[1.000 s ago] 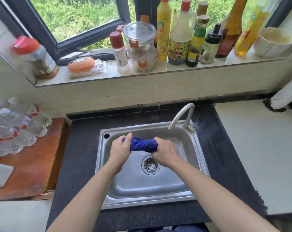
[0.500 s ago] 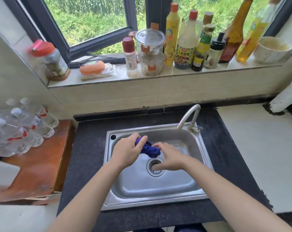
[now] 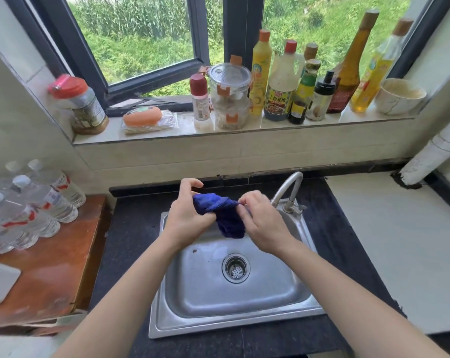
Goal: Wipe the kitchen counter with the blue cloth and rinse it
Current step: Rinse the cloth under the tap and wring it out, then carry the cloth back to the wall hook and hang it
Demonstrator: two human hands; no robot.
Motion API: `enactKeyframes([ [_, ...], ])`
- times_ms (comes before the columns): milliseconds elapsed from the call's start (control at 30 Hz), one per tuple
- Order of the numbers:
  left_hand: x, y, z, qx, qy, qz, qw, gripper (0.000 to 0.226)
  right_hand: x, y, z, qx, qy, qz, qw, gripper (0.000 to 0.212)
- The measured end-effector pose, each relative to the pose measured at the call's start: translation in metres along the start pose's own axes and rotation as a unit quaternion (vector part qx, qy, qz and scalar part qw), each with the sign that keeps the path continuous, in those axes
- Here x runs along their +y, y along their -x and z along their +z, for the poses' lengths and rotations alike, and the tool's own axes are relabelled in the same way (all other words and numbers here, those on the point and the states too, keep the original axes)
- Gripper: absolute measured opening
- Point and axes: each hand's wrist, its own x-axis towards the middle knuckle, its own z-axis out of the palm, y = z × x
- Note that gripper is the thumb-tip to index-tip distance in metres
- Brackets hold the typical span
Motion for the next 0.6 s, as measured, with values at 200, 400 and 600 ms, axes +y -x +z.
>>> enactKeyframes([
  [200,-0.013,-0.004,-0.008,0.006,-0.139,-0.063,0.988,0.038,-0.014,-0.013,-0.02,0.138,-0.063,-0.002,0.988,0.013],
  [400,-0.005,-0.007,-0.017,-0.058,0.211,-0.113,0.969,0.019,-0.005,-0.017,-0.029,0.02,-0.028,0.045,0.998,0.014],
  [600,0.008,0.002,-0.015,-0.012,0.278,-0.11,0.954,0.022,-0.008,-0.015,-0.038,0.061,-0.079,-0.063,0.993,0.006],
])
